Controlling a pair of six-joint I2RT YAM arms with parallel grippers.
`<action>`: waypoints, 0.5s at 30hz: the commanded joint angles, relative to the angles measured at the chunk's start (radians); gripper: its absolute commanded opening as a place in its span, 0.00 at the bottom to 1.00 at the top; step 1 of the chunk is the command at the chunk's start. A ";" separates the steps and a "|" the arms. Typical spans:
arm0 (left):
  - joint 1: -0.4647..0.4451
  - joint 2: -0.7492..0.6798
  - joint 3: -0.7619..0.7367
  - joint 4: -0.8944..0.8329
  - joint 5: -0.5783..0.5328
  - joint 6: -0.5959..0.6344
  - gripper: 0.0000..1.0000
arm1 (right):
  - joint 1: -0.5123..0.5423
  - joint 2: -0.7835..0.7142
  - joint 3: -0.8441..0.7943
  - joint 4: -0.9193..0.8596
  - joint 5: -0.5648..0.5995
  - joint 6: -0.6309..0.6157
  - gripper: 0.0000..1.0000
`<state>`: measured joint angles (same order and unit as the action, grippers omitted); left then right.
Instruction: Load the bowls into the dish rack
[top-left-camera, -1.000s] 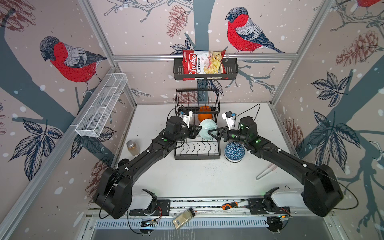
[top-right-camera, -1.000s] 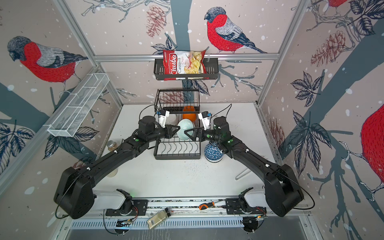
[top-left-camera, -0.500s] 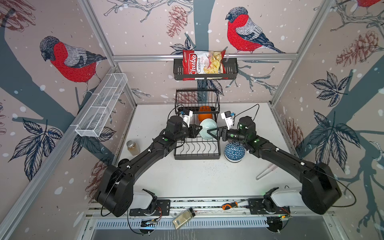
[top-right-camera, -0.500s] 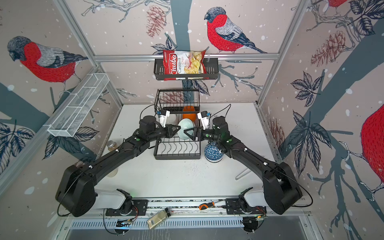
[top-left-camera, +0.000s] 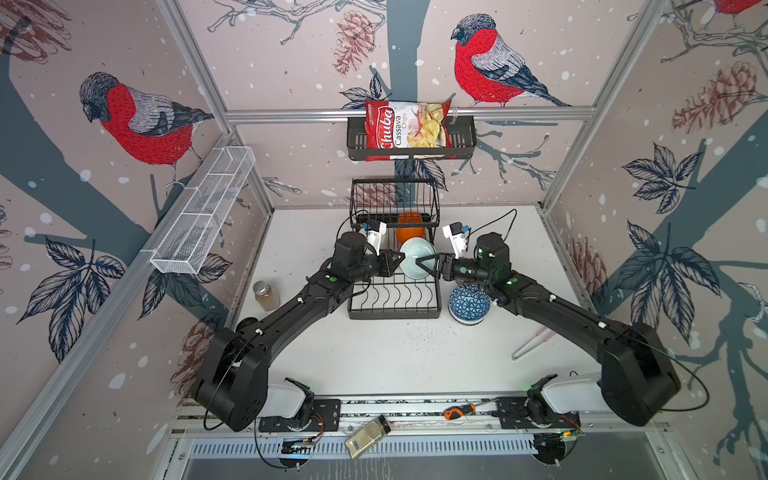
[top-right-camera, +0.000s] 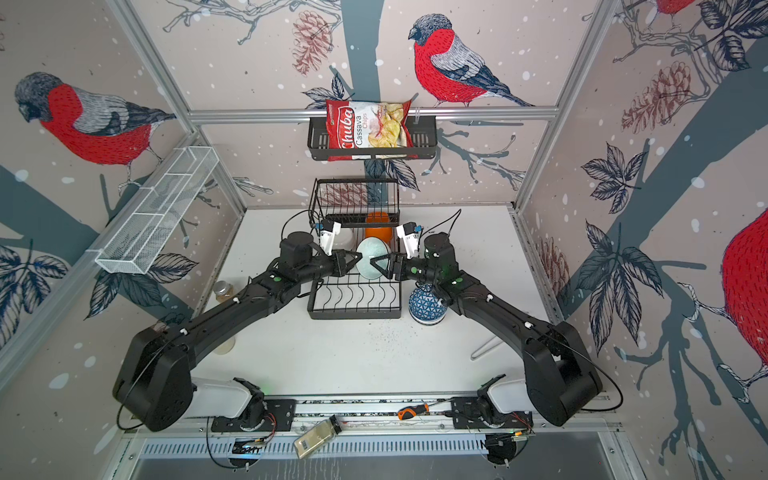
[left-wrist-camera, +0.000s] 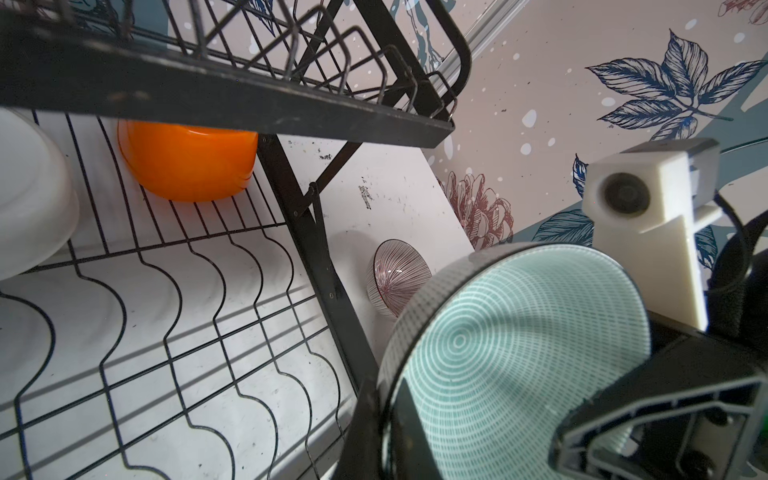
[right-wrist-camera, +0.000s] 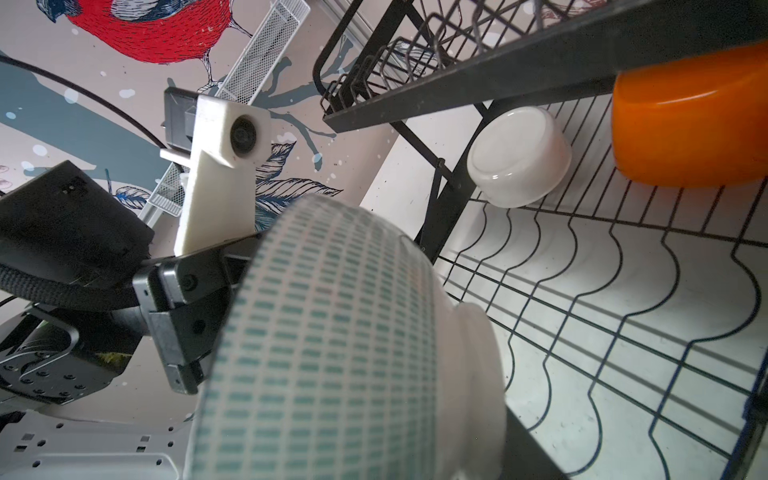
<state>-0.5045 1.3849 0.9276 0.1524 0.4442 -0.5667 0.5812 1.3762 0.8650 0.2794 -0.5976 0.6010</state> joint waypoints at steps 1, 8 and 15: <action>0.001 0.011 -0.002 0.058 0.006 -0.001 0.00 | 0.006 0.001 0.009 0.069 -0.056 -0.020 0.61; 0.002 0.028 0.006 0.033 -0.014 0.011 0.07 | 0.006 0.002 0.013 0.039 -0.019 -0.037 0.58; 0.001 0.031 0.010 0.020 -0.029 0.023 0.25 | 0.007 0.010 0.017 0.020 0.024 -0.052 0.57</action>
<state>-0.5049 1.4139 0.9302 0.1520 0.4191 -0.5552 0.5823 1.3834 0.8703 0.2493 -0.5610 0.5743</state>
